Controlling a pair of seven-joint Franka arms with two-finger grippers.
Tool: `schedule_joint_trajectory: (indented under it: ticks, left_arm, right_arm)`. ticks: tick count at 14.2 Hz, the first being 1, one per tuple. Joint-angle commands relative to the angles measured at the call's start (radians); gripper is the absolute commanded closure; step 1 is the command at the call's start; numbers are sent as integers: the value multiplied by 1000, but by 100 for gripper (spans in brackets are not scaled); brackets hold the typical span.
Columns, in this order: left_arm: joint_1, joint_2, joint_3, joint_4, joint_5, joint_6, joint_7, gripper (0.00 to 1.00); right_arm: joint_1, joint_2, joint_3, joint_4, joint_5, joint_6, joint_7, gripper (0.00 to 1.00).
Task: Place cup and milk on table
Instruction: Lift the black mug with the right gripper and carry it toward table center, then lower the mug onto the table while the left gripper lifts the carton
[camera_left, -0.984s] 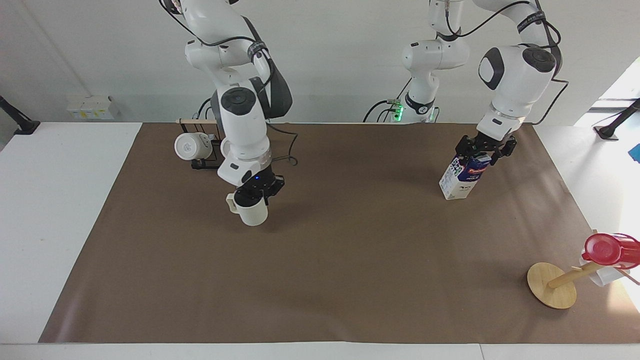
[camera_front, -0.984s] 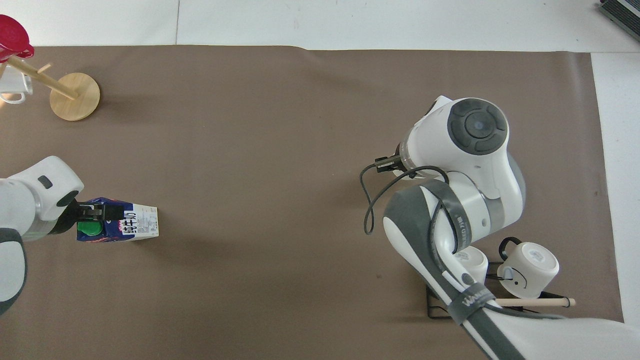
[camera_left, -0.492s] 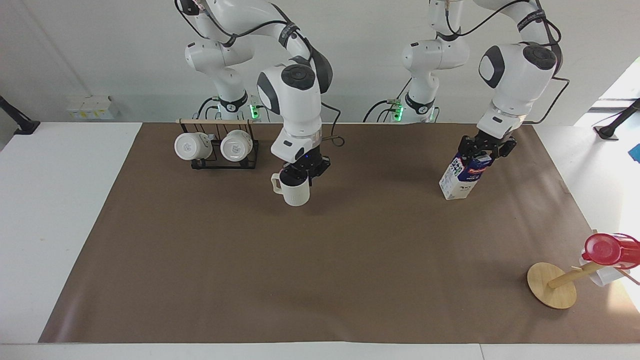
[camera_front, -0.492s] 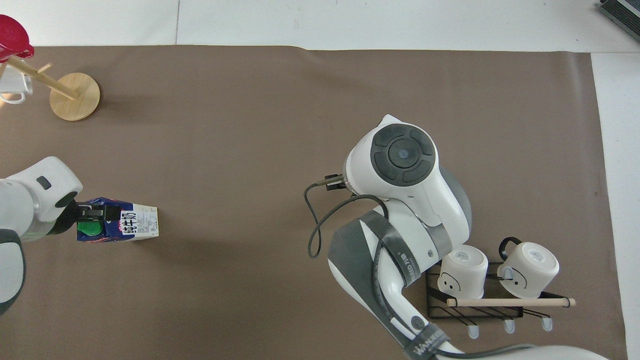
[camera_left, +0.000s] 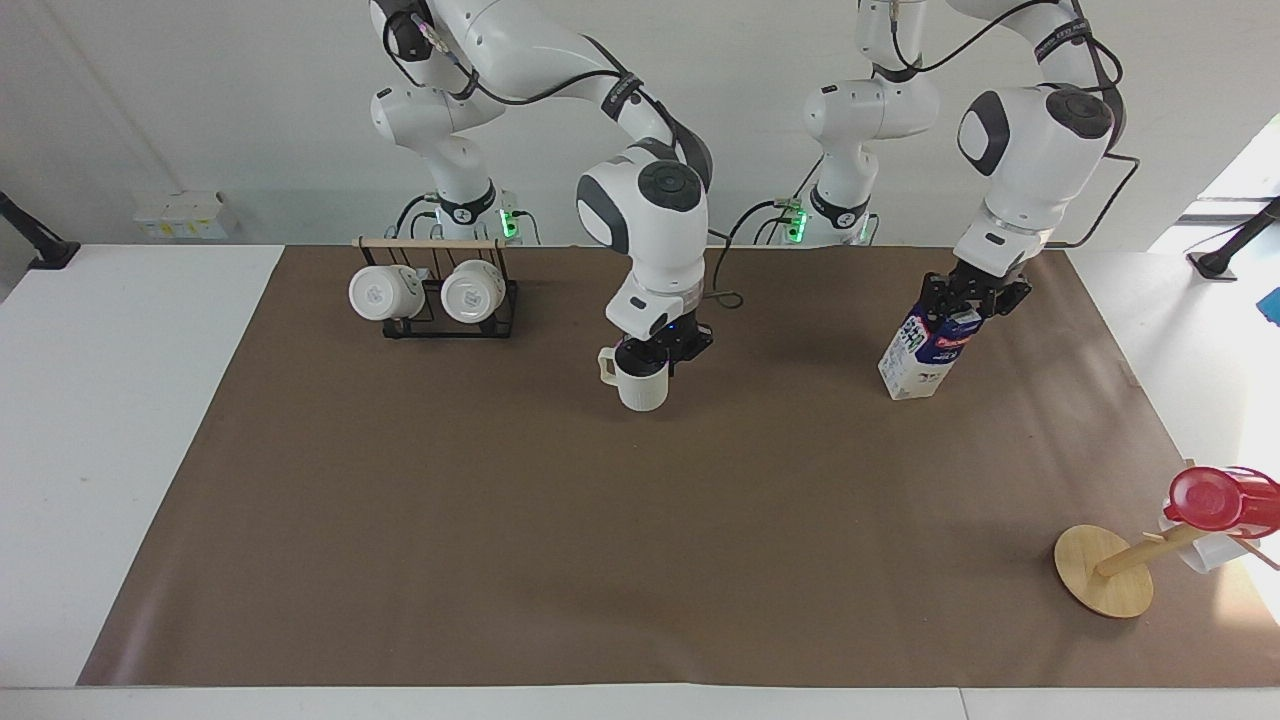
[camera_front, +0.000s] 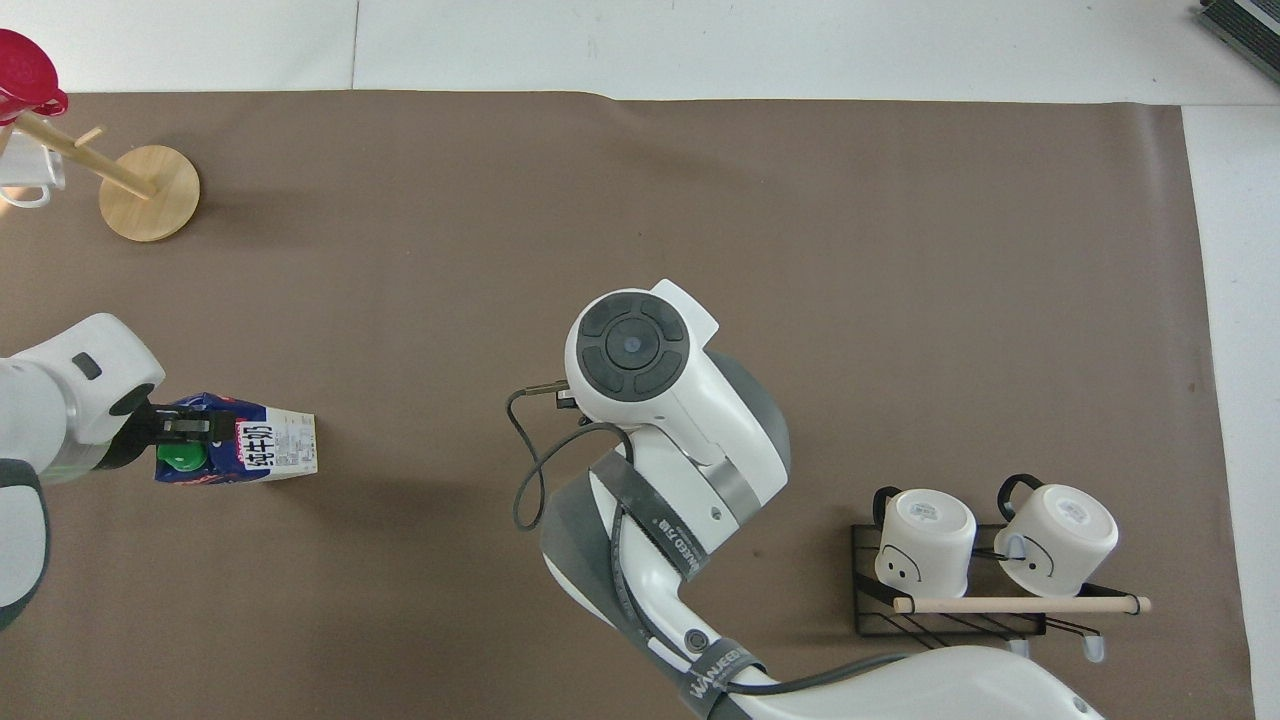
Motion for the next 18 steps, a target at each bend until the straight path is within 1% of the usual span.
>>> schedule_joint_trajectory:
  ticks: [1, 4, 7, 9, 11, 12, 14, 15, 16, 18]
  left_arm:
    - [9, -26, -3, -5, -2, -29, 16, 45]
    - [12, -25, -3, 0, -2, -31, 16, 46]
    - [14, -22, -3, 56, -2, -94, 16, 46]
    - [12, -23, -3, 72, -2, -117, 13, 46]
    - [6, -22, -4, 81, -2, -125, 1, 47]
    - [5, -23, -4, 87, -2, -129, -4, 47]
    - [1, -23, -9, 116, -2, -161, -16, 48]
    - [-2, -23, -10, 130, -2, -180, -33, 48]
    - [-5, -23, -13, 138, -4, -184, -42, 48]
    - [-15, -22, -24, 156, -8, -186, -69, 48]
  right_arm:
    - [12, 27, 1, 36, 6, 7, 31, 100]
    - [47, 55, 1, 36, 5, 38, 49, 100]
    - [51, 52, 1, 34, 15, 46, 49, 100]
    - [54, 56, 3, 22, 11, 70, 52, 100]
    - [65, 59, 1, 22, 9, 70, 56, 100]
    - [65, 59, 1, 14, 15, 73, 56, 93]
    - [61, 59, 1, -6, 17, 93, 57, 75]
    - [61, 58, 1, -9, 17, 93, 60, 68]
    - [61, 58, 1, -9, 17, 90, 60, 63]
    - [61, 58, 1, -4, 15, 82, 63, 57]
